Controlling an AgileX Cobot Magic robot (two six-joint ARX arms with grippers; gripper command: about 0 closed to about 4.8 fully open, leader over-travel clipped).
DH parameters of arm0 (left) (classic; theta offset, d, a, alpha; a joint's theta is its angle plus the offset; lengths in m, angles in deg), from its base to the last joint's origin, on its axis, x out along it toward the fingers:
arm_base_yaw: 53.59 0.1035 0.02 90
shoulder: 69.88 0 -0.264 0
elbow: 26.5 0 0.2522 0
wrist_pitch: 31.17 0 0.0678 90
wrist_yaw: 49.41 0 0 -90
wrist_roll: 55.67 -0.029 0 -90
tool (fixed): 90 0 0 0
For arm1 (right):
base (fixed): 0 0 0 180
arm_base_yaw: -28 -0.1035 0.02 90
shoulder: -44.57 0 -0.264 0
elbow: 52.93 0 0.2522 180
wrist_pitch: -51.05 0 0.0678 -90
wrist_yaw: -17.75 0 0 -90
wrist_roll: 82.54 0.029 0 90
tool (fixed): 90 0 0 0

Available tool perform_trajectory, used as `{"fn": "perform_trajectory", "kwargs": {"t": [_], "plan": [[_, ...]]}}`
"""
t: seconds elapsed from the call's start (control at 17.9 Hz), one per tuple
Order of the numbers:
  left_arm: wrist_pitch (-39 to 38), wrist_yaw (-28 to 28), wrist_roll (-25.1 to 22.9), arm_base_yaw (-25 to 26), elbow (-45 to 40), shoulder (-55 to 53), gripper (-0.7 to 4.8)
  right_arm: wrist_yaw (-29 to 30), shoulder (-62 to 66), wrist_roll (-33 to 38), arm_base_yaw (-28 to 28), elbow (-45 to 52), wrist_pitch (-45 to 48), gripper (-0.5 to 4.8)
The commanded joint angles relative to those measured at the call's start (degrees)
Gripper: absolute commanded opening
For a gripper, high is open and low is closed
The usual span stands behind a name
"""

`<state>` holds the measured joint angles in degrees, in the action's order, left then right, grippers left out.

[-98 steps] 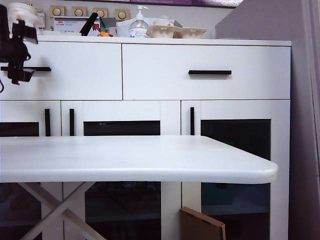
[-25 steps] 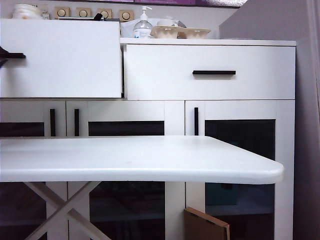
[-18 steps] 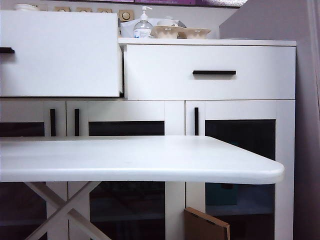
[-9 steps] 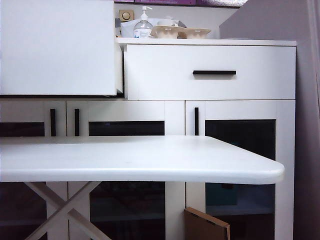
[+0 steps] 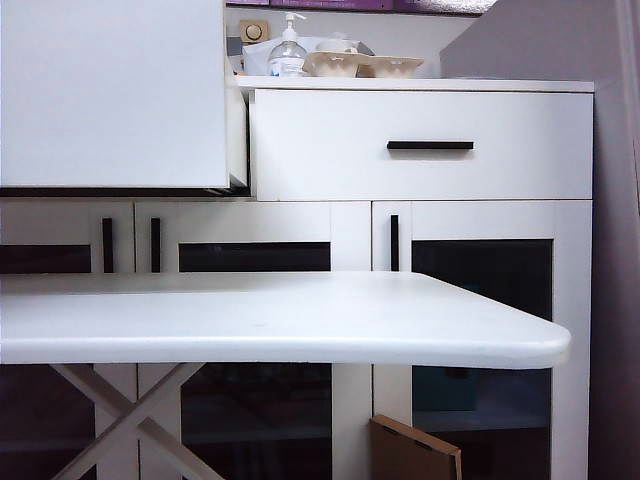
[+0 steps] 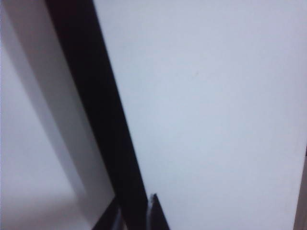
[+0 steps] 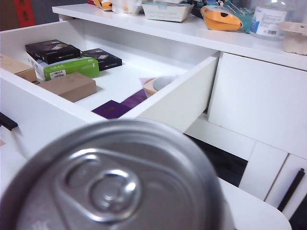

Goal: Pick up a can of beer from the white table, open the left drawer, place the beer inside the drawer, and finally close the drawer.

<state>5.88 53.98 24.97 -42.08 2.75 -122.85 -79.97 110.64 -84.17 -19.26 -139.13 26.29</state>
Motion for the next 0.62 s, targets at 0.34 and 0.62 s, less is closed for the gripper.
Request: {"fn": "perform_trajectory", "kwargs": {"t": [0.34, 0.62], "plan": [[-3.0, 7.2, -4.2, -1.0, 1.6, 16.4, -0.06, 0.2, -0.6, -0.1, -0.2, -0.7, 4.3, 1.98], [-15.3, 6.1, -7.1, -1.0, 1.6, 28.3, -0.06, 0.2, -0.6, -0.1, -0.2, -0.7, 4.5, 1.98]]}}
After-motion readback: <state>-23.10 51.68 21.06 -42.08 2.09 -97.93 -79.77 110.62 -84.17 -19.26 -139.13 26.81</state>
